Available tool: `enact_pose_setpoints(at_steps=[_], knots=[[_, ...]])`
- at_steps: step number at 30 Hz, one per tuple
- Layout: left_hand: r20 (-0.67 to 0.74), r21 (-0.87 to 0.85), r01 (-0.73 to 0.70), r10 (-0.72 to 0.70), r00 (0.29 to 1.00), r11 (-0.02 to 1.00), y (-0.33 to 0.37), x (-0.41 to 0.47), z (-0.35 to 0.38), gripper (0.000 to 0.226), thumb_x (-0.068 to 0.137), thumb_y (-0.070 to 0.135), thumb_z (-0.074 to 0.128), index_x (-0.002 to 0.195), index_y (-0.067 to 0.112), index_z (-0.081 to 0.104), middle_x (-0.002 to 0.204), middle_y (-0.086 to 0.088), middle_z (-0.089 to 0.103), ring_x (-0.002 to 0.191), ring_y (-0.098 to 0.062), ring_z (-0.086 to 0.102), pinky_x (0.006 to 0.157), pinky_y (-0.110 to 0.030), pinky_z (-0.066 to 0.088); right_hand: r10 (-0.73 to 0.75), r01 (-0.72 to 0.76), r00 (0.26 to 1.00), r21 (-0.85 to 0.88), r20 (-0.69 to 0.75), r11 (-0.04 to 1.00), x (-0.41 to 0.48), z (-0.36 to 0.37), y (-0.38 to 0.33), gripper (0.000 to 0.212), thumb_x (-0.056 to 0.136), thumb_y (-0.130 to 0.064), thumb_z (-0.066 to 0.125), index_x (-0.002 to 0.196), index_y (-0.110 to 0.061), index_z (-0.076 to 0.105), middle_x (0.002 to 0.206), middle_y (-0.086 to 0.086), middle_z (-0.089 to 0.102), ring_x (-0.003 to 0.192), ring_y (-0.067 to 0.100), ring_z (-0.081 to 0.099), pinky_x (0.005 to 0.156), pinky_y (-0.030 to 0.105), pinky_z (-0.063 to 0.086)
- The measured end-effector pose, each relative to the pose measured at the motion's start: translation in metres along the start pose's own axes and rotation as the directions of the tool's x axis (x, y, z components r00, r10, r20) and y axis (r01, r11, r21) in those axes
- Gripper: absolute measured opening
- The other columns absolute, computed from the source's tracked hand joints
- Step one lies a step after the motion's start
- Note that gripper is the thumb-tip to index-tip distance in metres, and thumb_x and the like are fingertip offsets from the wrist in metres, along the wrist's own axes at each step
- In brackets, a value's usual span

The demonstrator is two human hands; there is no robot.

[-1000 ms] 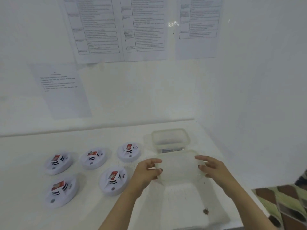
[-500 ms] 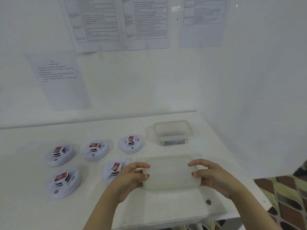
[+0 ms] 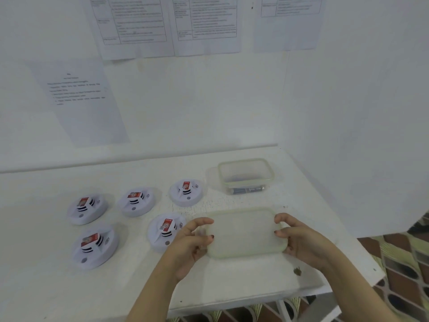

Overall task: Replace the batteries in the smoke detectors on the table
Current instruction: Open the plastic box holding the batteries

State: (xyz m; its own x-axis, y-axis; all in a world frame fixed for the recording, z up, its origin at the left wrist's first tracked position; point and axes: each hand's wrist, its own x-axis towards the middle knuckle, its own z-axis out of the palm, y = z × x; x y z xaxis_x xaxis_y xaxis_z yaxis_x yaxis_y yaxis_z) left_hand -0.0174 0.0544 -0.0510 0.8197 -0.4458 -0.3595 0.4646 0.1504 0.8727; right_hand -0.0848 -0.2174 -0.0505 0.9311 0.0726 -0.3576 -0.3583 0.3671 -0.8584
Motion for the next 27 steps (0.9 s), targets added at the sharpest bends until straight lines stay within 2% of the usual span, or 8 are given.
enact_pose_setpoints(at_steps=[3, 6, 11, 16, 20, 22, 24, 27], knots=[[0.002, 0.04, -0.033, 0.033, 0.999, 0.999, -0.003, -0.001, 0.002, 0.036, 0.082, -0.013, 0.059, 0.095, 0.019, 0.071, 0.087, -0.011, 0.057, 0.072, -0.017, 0.057, 0.078, -0.035, 0.041, 0.007, -0.007, 1.0, 0.014, 0.001, 1.0, -0.001, 0.001, -0.001, 0.022, 0.065, 0.0, 0.064, 0.072, -0.018, 0.054, 0.077, 0.001, 0.062, 0.054, 0.014, 0.052, 0.038, 0.019, 0.036], [0.027, 0.059, -0.075, 0.074, 0.997, 0.995, -0.004, -0.002, 0.003, 0.036, 0.071, -0.003, 0.068, 0.101, 0.017, 0.069, 0.092, -0.005, 0.068, 0.081, -0.02, 0.06, 0.08, -0.035, 0.044, 0.0, -0.001, 1.0, 0.035, 0.006, 0.999, -0.001, 0.001, 0.0, 0.023, 0.066, 0.001, 0.064, 0.07, -0.019, 0.052, 0.074, 0.001, 0.06, 0.052, 0.014, 0.052, 0.037, 0.019, 0.035], [0.022, 0.147, -0.133, 0.132, 0.991, 0.98, -0.006, 0.001, 0.006, 0.044, 0.062, 0.007, 0.064, 0.105, 0.015, 0.065, 0.098, 0.0, 0.073, 0.088, -0.017, 0.066, 0.081, -0.03, 0.049, -0.122, 0.123, 0.99, 0.006, -0.068, 0.992, 0.003, 0.002, 0.001, 0.04, 0.06, 0.002, 0.071, 0.068, -0.02, 0.038, 0.064, -0.002, 0.044, 0.053, 0.011, 0.045, 0.043, 0.017, 0.038], [0.02, 0.226, -0.159, 0.159, 0.987, 0.961, -0.005, 0.001, 0.008, 0.042, 0.058, 0.009, 0.066, 0.099, 0.021, 0.067, 0.103, -0.003, 0.069, 0.094, -0.02, 0.063, 0.092, -0.041, 0.046, -0.14, 0.127, 0.985, -0.121, -0.097, 0.984, -0.007, 0.009, 0.001, 0.034, 0.059, -0.019, 0.081, 0.085, -0.023, 0.06, 0.092, 0.013, 0.05, 0.077, 0.026, 0.046, 0.059, 0.028, 0.041], [-0.01, 0.431, -0.164, 0.186, 0.982, 0.887, -0.003, -0.003, 0.016, 0.044, 0.05, 0.039, 0.074, 0.092, 0.038, 0.06, 0.117, -0.009, 0.058, 0.106, -0.027, 0.056, 0.09, -0.041, 0.05, -0.277, 0.112, 0.912, -0.467, -0.303, 0.877, -0.022, 0.023, 0.004, 0.042, 0.085, -0.02, 0.067, 0.116, -0.033, 0.041, 0.105, 0.013, 0.054, 0.083, 0.027, 0.064, 0.065, 0.03, 0.056], [-0.017, 0.511, -0.167, 0.204, 0.979, 0.843, -0.007, -0.005, 0.02, 0.043, 0.062, 0.04, 0.079, 0.096, 0.034, 0.054, 0.109, -0.007, 0.057, 0.092, -0.019, 0.055, 0.073, -0.025, 0.054, -0.25, 0.034, 0.91, -0.54, -0.331, 0.841, -0.029, 0.027, 0.008, 0.053, 0.083, -0.029, 0.069, 0.118, -0.037, 0.03, 0.098, 0.015, 0.057, 0.071, 0.028, 0.068, 0.066, 0.036, 0.058], [-0.003, 0.594, -0.208, 0.26, 0.966, 0.777, -0.008, -0.01, 0.026, 0.035, 0.076, 0.03, 0.078, 0.093, 0.027, 0.048, 0.093, -0.001, 0.054, 0.075, -0.012, 0.048, 0.056, -0.012, 0.044, -0.169, -0.021, 0.93, -0.507, -0.326, 0.861, -0.034, 0.034, 0.01, 0.058, 0.084, -0.028, 0.068, 0.119, -0.038, 0.023, 0.086, 0.02, 0.064, 0.058, 0.028, 0.067, 0.06, 0.038, 0.058], [0.008, 0.736, -0.267, 0.386, 0.922, 0.622, -0.009, -0.012, 0.032, 0.036, 0.079, 0.033, 0.075, 0.082, 0.017, 0.043, 0.074, 0.006, 0.045, 0.065, -0.009, 0.04, 0.054, -0.015, 0.036, -0.153, 0.037, 0.952, -0.397, -0.264, 0.917, -0.036, 0.043, 0.013, 0.063, 0.085, -0.013, 0.068, 0.122, -0.036, 0.023, 0.081, 0.024, 0.066, 0.058, 0.03, 0.068, 0.054, 0.032, 0.056]])
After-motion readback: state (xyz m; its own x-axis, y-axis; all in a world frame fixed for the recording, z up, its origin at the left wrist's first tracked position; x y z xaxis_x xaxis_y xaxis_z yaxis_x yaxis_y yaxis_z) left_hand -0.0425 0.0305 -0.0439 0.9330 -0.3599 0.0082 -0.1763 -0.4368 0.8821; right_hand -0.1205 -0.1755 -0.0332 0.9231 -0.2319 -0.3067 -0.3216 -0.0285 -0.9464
